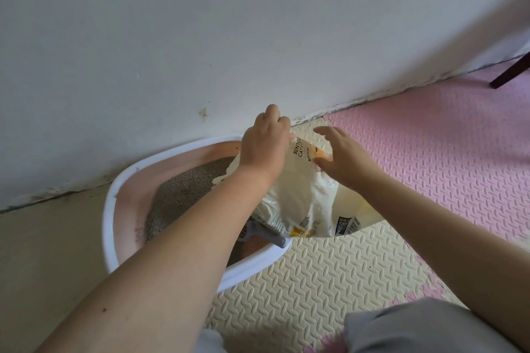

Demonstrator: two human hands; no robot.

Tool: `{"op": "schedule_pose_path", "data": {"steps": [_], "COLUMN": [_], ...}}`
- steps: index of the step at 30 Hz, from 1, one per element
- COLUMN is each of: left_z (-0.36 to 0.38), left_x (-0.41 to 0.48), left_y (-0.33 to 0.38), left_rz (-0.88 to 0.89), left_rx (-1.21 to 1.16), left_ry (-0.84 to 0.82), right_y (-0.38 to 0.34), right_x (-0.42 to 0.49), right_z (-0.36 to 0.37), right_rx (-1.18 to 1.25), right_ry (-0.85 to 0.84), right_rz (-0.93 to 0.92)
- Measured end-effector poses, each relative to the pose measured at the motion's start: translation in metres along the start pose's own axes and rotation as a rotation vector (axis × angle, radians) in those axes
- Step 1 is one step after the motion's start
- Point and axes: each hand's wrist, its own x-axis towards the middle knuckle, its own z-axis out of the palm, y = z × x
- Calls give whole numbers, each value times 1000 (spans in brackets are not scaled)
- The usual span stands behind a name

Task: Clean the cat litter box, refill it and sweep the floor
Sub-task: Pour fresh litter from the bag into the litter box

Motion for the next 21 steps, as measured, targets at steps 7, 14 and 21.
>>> {"op": "schedule_pose_path", "data": {"steps": [7,14,21], "left_z": [-5,-1,-5], "left_x": [-2,-8,-16], "left_y": [-1,-5,-9], "left_rz": [-22,-33,23], "left_rx": [-8,-47,-165], "left_ry": [-30,-44,-21], "right_y": [-31,-40,-38], "right_x": [6,17,14], "right_z": [10,21,23], "right_rx": [141,124,133], "right_ry": [-42,140,139], "right_rz": [-106,-55,-56]}}
